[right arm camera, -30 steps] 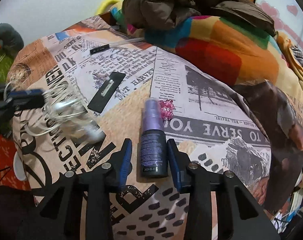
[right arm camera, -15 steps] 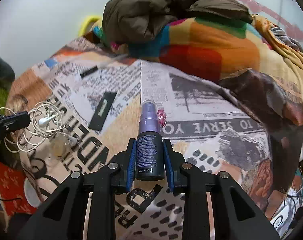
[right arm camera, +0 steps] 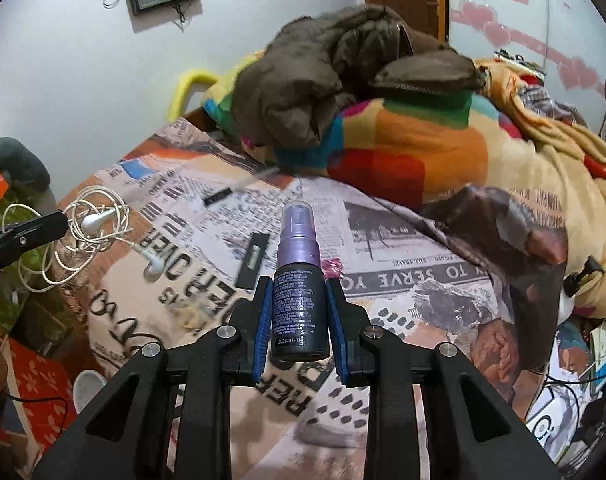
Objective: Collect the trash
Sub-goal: 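Carry the earphones and spray bottle with both tools over the white bin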
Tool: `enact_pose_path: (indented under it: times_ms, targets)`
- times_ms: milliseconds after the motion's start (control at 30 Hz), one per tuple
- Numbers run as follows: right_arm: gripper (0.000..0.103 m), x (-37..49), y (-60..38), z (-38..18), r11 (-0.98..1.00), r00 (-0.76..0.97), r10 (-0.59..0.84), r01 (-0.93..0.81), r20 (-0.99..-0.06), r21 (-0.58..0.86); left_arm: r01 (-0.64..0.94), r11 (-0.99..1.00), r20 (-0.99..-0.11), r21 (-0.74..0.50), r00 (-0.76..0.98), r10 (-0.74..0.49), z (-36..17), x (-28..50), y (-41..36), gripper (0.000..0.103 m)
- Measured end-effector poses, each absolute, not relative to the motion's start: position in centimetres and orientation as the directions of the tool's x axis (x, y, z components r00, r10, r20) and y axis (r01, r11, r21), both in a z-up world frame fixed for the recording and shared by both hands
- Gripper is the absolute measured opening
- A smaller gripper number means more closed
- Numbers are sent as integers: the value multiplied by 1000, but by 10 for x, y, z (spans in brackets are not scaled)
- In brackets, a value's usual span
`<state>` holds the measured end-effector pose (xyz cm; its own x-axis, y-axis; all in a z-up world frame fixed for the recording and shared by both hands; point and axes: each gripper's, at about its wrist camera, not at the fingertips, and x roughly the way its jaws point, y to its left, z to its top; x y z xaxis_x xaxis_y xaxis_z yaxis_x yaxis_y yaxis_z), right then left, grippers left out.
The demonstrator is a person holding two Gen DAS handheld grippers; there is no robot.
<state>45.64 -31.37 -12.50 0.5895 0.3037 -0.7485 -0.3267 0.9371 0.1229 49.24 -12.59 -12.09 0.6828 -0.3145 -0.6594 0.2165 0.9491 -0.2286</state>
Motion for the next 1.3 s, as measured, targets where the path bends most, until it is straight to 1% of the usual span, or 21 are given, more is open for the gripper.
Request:
enact_pose_path:
  times_ms: [300, 633, 867, 1000, 1300]
  targets:
    - [24, 421, -266, -77, 914, 623, 349, -390, -701, 108, 143, 969, -628, -203, 740, -240, -86, 445, -74, 5]
    - [24, 380, -190, -46, 861, 613, 420, -503, -670, 80, 5, 982, -613, -187, 781, -121, -65, 374, 18, 5]
    - [24, 352, -133, -39, 806, 577, 468, -590, -669, 55, -102, 981, -615, -163, 788, -21, -66, 319, 84, 5]
    - [24, 339, -103, -39, 771, 541, 502, -634, -674, 65, -161, 976, -622, -146, 782, 36, -72, 292, 115, 5]
    - [24, 302, -24, -58, 660, 425, 568, -747, -704, 81, -274, 951, -638, -146, 760, 121, -95, 242, 168, 5]
